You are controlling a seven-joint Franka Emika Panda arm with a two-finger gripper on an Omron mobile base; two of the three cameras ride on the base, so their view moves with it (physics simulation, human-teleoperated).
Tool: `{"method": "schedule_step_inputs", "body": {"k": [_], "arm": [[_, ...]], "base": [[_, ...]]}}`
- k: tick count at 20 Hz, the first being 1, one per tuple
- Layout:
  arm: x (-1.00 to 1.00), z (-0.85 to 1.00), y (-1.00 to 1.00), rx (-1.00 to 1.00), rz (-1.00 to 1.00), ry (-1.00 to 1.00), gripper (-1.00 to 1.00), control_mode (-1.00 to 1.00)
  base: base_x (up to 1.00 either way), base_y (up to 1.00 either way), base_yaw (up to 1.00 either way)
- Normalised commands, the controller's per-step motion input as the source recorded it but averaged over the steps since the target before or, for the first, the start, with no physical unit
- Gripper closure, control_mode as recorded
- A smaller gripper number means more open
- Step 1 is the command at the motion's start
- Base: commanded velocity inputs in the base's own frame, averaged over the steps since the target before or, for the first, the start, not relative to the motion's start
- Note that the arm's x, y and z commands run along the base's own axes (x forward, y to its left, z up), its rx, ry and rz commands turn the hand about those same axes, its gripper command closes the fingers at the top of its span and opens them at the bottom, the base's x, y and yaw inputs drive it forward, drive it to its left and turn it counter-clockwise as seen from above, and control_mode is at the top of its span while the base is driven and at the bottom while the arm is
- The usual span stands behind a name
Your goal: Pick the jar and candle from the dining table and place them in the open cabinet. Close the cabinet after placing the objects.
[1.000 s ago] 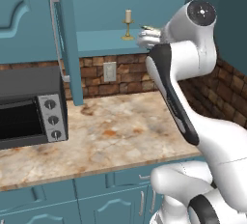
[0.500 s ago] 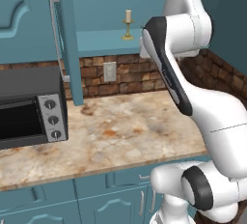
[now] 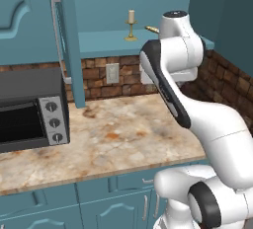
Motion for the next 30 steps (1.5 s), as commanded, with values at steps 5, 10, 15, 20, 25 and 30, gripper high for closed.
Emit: {"method": "schedule_step_inputs", "body": {"k": [5, 10, 15, 20, 25, 30], "arm": [[-0.35, -0.74, -0.17, -0.01, 0.05, 0.07, -1.00, -1.00], [-0.44, -0.46, -0.05, 0.00, 0.04, 0.03, -1.00, -1.00], [0.00, -0.02, 0.00, 0.00, 0.00, 0.02, -1.00, -1.00], [-0.02, -0.02, 0.00, 0.00, 0.00, 0.01, -1.00, 1.00], [0.00, 0.00, 0.00, 0.00, 0.00, 0.00, -1.00, 1.00], [0.00, 0.00, 0.00, 0.00, 0.00, 0.00, -1.00, 1.00]], "base": [[0.00, 0.00, 0.00], [0.00, 0.00, 0.00], [0.00, 0.00, 0.00], [-0.47, 0.00, 0.00], [-0.66, 0.04, 0.00], [-0.50, 0.22, 0.02]]}}
